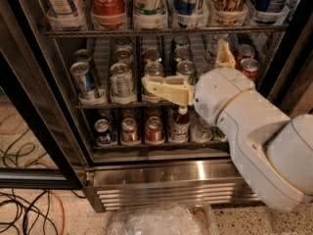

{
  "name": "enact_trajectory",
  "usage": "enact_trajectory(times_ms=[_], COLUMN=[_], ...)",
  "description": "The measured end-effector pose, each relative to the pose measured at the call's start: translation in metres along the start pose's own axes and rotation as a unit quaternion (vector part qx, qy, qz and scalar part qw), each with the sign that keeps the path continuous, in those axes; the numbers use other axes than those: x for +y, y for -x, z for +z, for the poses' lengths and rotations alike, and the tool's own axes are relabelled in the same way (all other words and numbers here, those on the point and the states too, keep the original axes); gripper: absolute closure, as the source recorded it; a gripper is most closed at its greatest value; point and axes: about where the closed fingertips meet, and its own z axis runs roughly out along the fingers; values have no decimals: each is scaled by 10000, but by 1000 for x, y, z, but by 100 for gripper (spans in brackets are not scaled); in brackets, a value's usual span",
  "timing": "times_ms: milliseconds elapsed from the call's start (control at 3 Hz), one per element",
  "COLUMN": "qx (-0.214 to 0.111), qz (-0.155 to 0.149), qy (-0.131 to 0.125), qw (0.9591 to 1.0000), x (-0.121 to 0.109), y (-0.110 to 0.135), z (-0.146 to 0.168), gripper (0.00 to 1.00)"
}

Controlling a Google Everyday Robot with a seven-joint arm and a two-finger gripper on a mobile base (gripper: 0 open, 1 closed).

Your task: Pick blue plastic bottle from top shelf of fridge

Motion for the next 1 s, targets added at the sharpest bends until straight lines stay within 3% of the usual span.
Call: enact_trajectory(times_ms=[667, 1000], qx=[-672, -672], qz=[-169, -169], qy=[497, 497], qw=[9964, 9964], x=[64, 64], y=[35, 35], z=[-9, -9], gripper=[0, 0])
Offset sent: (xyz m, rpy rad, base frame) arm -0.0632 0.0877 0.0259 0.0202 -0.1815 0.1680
